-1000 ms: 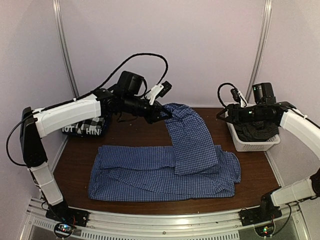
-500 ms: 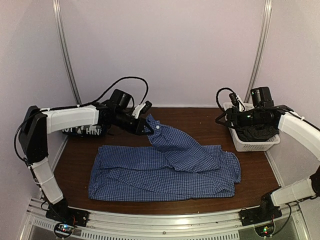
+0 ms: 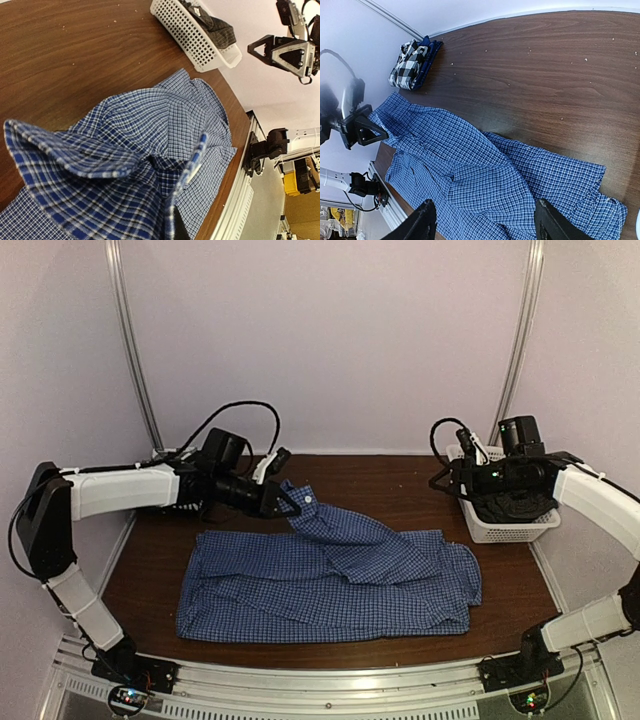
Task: Fold and stack the long sleeve shirts
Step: Fold the sleeve of the rectangle-folded shirt.
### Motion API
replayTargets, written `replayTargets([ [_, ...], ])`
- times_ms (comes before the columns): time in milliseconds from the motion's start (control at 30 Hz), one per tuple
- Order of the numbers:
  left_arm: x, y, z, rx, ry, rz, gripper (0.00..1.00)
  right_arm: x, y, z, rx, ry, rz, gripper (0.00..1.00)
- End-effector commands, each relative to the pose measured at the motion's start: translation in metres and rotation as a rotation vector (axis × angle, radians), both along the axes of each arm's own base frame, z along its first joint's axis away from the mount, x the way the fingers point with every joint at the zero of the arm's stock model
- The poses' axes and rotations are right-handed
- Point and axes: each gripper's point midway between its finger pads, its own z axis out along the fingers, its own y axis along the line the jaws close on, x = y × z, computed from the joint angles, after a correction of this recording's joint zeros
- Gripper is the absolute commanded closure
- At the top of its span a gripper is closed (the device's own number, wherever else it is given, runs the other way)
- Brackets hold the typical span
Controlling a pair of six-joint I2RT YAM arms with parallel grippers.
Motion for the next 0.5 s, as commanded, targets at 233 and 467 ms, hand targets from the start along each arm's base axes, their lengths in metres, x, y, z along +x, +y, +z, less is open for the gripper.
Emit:
replayTargets([
  [233,-0.036,-0.036,0.092,-0.197,-0.097,-0.13,1.0,0.002,0.001,-0.002,0.012,-0.002,0.002,0.32],
  [467,-0.071,-0.057,0.113,-0.245,-0.067,-0.191,1.0,0.002,0.001,0.0,0.008,-0.003,0.005,0.32],
])
